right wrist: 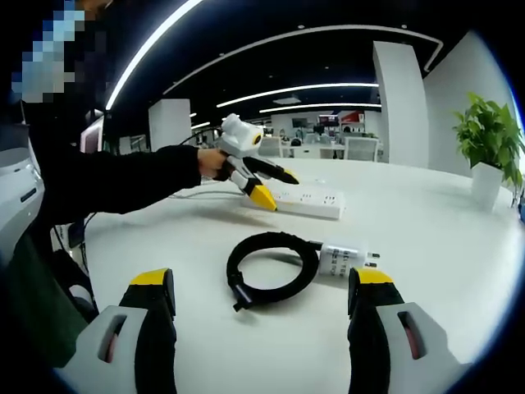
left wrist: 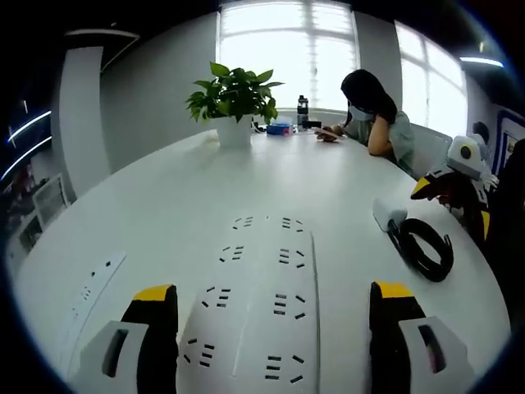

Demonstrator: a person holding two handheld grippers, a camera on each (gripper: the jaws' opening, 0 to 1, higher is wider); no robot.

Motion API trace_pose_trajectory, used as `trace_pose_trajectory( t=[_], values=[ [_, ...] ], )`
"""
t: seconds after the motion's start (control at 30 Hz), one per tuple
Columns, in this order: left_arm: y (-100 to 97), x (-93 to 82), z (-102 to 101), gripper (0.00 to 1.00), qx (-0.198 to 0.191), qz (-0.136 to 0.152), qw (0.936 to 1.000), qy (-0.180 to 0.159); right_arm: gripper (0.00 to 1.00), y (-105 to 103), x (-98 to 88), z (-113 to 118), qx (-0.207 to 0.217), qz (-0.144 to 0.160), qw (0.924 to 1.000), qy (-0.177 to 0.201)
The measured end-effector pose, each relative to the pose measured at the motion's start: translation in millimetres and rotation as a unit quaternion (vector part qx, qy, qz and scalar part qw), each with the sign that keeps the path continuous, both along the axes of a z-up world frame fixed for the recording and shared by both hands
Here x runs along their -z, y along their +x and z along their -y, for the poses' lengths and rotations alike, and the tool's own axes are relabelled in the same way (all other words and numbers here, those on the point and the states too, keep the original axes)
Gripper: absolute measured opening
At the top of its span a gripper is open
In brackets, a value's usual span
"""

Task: Straighten the power strip on the desk, plug the charger into it

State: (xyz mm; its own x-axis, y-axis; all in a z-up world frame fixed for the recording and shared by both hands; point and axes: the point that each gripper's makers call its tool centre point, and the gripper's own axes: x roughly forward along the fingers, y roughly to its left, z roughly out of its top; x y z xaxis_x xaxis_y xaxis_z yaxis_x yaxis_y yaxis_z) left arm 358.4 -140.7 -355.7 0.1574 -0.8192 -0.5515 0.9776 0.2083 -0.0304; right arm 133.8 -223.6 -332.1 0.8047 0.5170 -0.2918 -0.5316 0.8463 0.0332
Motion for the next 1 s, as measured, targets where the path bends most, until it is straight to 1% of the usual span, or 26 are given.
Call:
trace_pose_trajectory(
  t=[0.2,0.6,0.8,0.87,1.0],
  values=[
    [-4.3,-2.0,-7.7,0.99,-0.001,0.005,1.0000,-0.001,0.87,-1.7,-0.7,-1.3,-0.002,0.002,1.0000,-0.001],
    [-8.1,0.1,-21.0,0.99,-0.023,0.010,0.9997,-0.003,0.87,-3.8,-0.7,-2.7,-0.008,0.002,1.0000,-0.003],
    [-5.1,-2.5,-30.8,0.99,-0.041,0.004,0.9991,-0.010,0.87,-4.2,-0.8,-1.8,-0.007,0.003,1.0000,-0.002],
    [-7.6,-2.3,-34.1,0.99,-0.042,0.001,0.9991,-0.006,0.87,-4.4,-1.1,-2.0,-0.009,0.003,1.0000,-0.002],
    [-8.5,-3.5,-38.4,0.99,-0.047,0.004,0.9989,-0.010,0.87,-4.3,-1.3,-0.3,-0.006,0.004,1.0000,-0.001]
  ],
)
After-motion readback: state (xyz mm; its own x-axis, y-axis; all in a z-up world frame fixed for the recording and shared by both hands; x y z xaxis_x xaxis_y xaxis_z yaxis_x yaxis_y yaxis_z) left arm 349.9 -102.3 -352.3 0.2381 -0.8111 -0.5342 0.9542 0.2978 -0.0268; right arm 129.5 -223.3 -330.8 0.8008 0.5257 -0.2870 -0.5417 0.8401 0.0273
